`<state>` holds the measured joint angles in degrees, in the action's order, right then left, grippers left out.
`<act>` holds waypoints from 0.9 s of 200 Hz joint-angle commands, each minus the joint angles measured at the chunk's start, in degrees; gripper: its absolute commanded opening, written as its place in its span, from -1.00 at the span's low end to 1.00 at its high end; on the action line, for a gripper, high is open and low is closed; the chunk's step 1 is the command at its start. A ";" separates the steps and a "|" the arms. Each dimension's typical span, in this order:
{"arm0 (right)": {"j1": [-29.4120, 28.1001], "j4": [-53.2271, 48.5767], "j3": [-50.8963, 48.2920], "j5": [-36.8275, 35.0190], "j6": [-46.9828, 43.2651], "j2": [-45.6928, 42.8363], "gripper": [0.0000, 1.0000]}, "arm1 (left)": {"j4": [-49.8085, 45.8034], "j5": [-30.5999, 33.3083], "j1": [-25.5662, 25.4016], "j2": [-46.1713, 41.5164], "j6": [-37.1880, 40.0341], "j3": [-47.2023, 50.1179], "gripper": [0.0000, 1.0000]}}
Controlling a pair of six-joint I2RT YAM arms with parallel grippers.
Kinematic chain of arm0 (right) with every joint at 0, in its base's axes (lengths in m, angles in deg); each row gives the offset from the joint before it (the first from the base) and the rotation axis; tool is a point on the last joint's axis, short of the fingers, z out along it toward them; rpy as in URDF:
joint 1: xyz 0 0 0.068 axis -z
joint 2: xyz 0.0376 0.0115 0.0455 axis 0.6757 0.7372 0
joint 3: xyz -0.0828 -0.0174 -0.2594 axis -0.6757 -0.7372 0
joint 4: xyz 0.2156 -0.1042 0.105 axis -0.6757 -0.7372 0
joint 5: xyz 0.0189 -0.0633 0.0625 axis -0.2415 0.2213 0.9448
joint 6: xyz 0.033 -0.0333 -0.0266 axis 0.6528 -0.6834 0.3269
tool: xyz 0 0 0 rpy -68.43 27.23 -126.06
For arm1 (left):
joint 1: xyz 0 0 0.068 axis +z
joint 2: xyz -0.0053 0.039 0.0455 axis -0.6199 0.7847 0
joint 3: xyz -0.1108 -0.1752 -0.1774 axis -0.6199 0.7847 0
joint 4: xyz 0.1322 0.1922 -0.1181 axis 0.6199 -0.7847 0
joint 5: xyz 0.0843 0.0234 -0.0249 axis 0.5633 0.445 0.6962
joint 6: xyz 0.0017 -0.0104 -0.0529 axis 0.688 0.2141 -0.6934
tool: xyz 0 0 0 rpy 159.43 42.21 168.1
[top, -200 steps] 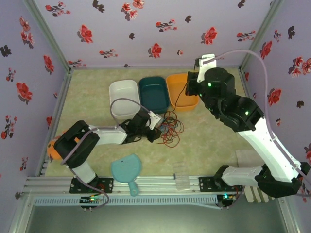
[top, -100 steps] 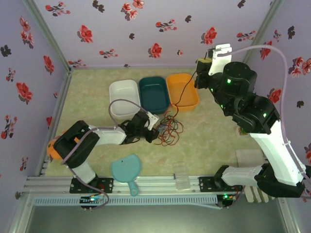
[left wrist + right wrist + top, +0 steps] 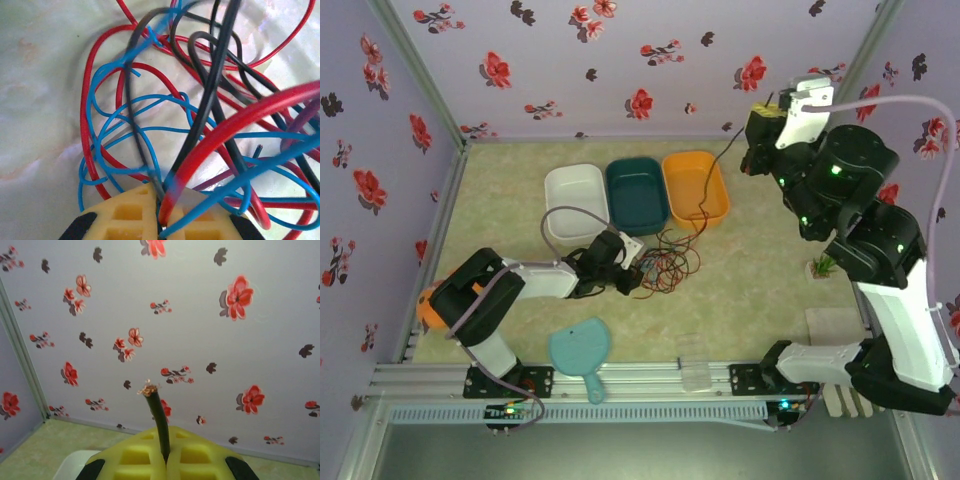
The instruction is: Untangle the cables
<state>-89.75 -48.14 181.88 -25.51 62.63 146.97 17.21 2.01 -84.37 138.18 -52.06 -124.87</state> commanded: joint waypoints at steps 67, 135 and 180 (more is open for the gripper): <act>0.14 1.59 -2.77 2.77 2.44 -2.25 -1.00 | -2.72 1.46 0.51 -3.26 -0.73 1.40 -0.97; 0.28 3.88 -5.74 -0.63 1.15 0.31 -1.00 | -4.89 1.20 0.49 -11.20 -0.47 0.96 -0.70; 4.26 4.04 -2.78 -2.26 -0.36 8.38 -1.00 | -7.01 0.92 0.56 -13.16 0.12 0.89 -0.71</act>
<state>-88.37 -45.75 177.02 -26.23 63.63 151.14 12.25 2.58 -84.26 126.75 -52.26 -123.80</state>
